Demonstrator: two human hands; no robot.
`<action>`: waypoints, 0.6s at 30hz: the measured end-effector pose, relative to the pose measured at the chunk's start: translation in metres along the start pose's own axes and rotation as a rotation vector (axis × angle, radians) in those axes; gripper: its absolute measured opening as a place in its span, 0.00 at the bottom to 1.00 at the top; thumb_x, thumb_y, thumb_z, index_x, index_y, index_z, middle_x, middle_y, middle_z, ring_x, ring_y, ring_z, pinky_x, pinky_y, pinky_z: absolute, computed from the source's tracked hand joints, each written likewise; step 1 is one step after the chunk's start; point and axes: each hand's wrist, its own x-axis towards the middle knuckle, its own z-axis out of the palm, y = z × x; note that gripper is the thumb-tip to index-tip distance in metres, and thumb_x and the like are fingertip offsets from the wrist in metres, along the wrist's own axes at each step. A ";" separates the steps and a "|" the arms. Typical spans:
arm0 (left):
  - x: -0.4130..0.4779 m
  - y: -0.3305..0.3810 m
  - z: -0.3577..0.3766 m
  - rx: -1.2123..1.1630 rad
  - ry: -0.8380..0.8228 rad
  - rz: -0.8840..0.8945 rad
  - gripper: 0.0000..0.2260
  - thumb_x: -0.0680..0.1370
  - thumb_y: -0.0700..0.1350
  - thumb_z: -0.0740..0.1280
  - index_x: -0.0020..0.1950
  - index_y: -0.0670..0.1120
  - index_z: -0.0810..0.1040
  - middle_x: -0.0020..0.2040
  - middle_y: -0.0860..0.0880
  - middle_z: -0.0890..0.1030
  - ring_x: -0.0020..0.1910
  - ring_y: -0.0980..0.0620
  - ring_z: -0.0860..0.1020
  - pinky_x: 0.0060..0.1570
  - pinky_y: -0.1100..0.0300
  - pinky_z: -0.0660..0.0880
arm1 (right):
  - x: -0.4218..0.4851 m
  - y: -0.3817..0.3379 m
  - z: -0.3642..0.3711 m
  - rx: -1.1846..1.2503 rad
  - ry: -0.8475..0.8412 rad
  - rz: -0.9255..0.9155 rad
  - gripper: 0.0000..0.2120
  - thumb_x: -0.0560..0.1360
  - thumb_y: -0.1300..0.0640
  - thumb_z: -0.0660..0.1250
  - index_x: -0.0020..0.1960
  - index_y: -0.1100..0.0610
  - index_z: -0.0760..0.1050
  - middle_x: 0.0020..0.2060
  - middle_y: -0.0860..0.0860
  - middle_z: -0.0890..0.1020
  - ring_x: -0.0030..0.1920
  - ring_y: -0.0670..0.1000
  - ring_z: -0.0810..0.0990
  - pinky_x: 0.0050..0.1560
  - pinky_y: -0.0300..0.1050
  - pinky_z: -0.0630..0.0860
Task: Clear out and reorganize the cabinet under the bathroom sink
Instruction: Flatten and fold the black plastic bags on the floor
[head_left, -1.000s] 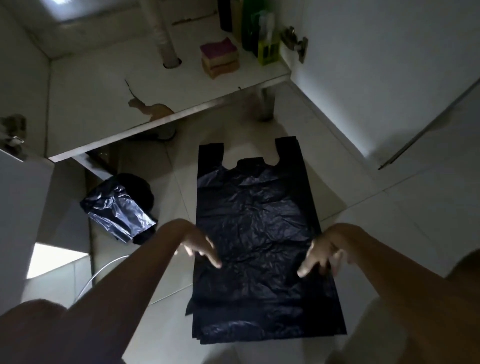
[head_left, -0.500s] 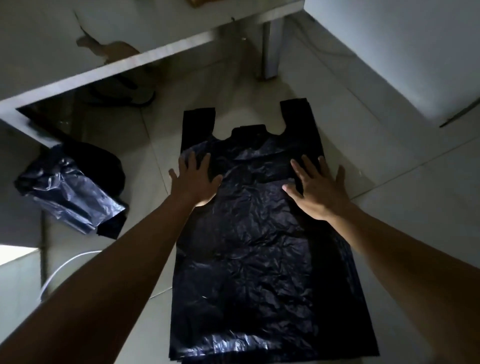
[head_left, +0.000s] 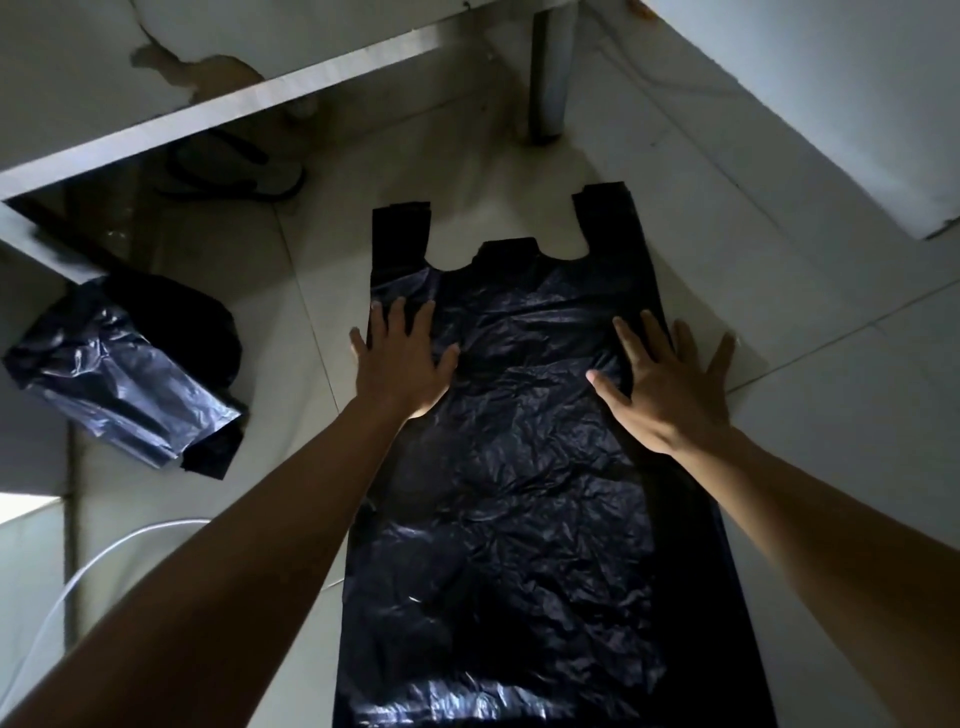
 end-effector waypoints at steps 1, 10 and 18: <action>0.002 -0.001 -0.001 -0.014 0.049 0.000 0.31 0.80 0.63 0.54 0.80 0.51 0.53 0.80 0.42 0.52 0.79 0.40 0.47 0.74 0.35 0.47 | 0.003 -0.002 -0.002 0.007 0.033 0.007 0.37 0.76 0.26 0.42 0.80 0.42 0.45 0.81 0.49 0.48 0.80 0.58 0.47 0.72 0.72 0.36; 0.052 -0.006 -0.006 -0.030 0.011 -0.056 0.35 0.81 0.66 0.49 0.81 0.49 0.42 0.81 0.45 0.41 0.79 0.41 0.41 0.75 0.37 0.44 | 0.064 -0.028 -0.007 0.142 0.140 -0.061 0.37 0.79 0.31 0.46 0.81 0.48 0.40 0.81 0.49 0.42 0.80 0.54 0.40 0.75 0.67 0.38; 0.060 0.009 0.012 0.065 0.119 -0.016 0.35 0.80 0.63 0.49 0.81 0.46 0.44 0.81 0.44 0.42 0.79 0.42 0.40 0.75 0.35 0.40 | 0.064 -0.021 0.013 0.123 0.129 0.006 0.40 0.77 0.29 0.40 0.81 0.50 0.39 0.81 0.50 0.42 0.80 0.53 0.40 0.74 0.70 0.38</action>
